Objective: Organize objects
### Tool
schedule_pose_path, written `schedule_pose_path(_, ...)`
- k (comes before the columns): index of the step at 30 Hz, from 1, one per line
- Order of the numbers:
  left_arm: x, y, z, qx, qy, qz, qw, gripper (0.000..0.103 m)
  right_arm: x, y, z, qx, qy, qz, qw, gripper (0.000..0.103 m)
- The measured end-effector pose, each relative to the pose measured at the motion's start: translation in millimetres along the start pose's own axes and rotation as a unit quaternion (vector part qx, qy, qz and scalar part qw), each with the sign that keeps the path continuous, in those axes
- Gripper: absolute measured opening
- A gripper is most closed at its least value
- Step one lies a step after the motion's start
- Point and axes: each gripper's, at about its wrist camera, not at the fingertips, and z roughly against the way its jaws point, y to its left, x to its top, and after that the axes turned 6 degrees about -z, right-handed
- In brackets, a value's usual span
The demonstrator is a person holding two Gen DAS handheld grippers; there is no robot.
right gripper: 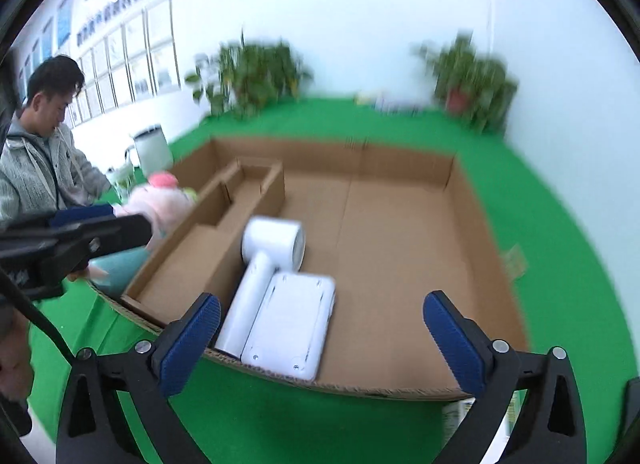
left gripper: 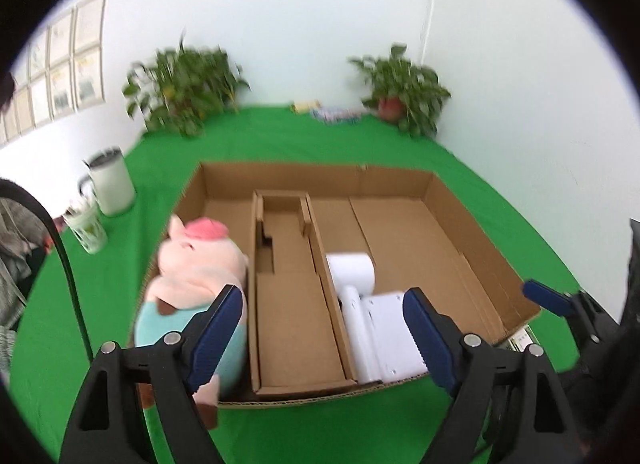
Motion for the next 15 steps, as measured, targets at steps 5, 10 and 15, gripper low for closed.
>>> schedule_pose_path(5, -16, -4, 8, 0.012, -0.001, 0.014, 0.9998, 0.082, -20, 10, 23, 0.003, -0.012, -0.010, 1.000, 0.102)
schedule_pose_path(10, -35, -13, 13, 0.032, 0.005, -0.006, 0.9995, 0.082, -38, 16, 30, 0.006, -0.002, -0.017, 1.000, 0.102)
schedule_pose_path(15, -45, -15, 22, 0.039, 0.002, 0.003, 0.9992, 0.082, -45, 20, 43, 0.008, -0.018, -0.012, 1.000, 0.102)
